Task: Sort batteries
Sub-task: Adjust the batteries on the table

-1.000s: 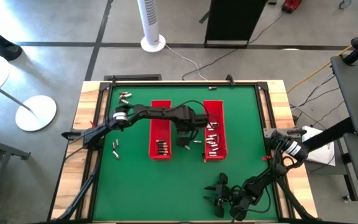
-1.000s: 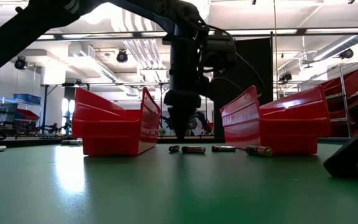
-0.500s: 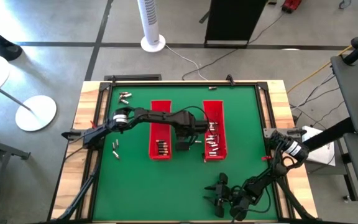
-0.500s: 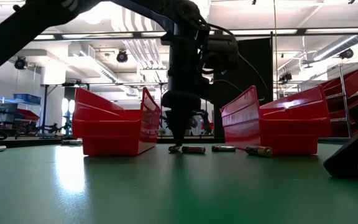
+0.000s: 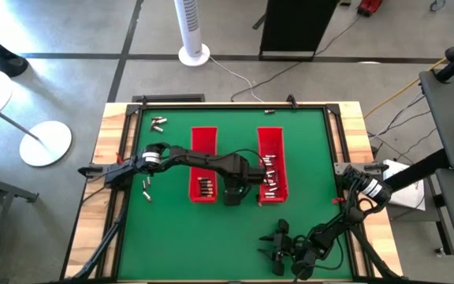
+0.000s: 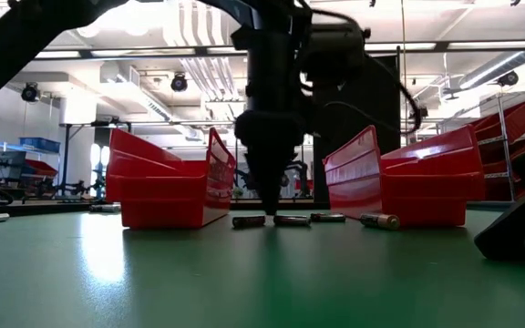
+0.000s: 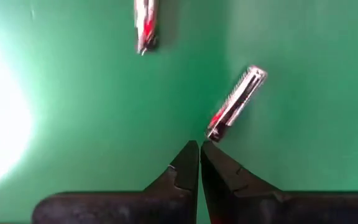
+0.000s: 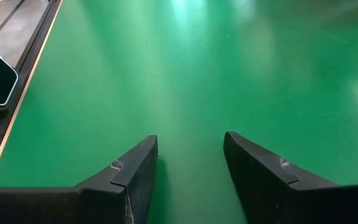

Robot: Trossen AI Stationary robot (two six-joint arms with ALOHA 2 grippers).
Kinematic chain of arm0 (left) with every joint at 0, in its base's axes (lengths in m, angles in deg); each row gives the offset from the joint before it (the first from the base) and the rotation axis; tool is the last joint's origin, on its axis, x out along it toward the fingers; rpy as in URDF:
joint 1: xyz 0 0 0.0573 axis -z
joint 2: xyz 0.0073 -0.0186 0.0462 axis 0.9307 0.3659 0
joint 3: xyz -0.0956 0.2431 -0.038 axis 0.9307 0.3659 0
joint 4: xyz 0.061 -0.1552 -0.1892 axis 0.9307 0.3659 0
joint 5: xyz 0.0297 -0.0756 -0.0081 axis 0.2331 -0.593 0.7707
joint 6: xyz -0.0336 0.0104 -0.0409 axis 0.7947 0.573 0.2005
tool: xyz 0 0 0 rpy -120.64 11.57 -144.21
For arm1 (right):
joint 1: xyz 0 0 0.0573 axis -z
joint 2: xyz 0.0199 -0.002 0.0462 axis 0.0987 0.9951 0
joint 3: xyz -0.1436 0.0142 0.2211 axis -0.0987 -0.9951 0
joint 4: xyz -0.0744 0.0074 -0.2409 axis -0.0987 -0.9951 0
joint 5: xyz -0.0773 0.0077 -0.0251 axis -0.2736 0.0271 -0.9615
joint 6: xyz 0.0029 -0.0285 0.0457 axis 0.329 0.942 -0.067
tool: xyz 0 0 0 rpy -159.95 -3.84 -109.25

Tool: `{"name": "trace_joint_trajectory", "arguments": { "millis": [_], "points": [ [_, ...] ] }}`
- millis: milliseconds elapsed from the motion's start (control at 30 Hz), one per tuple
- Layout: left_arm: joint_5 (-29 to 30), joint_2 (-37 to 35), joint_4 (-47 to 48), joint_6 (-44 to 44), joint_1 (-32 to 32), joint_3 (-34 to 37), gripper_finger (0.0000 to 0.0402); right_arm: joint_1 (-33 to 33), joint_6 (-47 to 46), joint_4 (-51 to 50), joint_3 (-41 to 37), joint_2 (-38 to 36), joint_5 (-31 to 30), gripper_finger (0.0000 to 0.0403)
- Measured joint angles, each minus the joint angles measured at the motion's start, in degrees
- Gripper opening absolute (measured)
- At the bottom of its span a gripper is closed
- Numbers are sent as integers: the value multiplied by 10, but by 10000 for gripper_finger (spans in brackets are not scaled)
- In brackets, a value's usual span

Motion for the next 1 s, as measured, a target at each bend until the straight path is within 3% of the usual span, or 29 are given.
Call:
{"name": "trace_joint_trajectory", "arguments": {
  "millis": [367,1000],
  "points": [
    [21,-14,-119,14,-26,0,0,0,-1,0,0,0,1,182],
    [21,-7,-207,-33,-35,52,0,-2,-4,-1,0,0,1,181]
  ]
}}
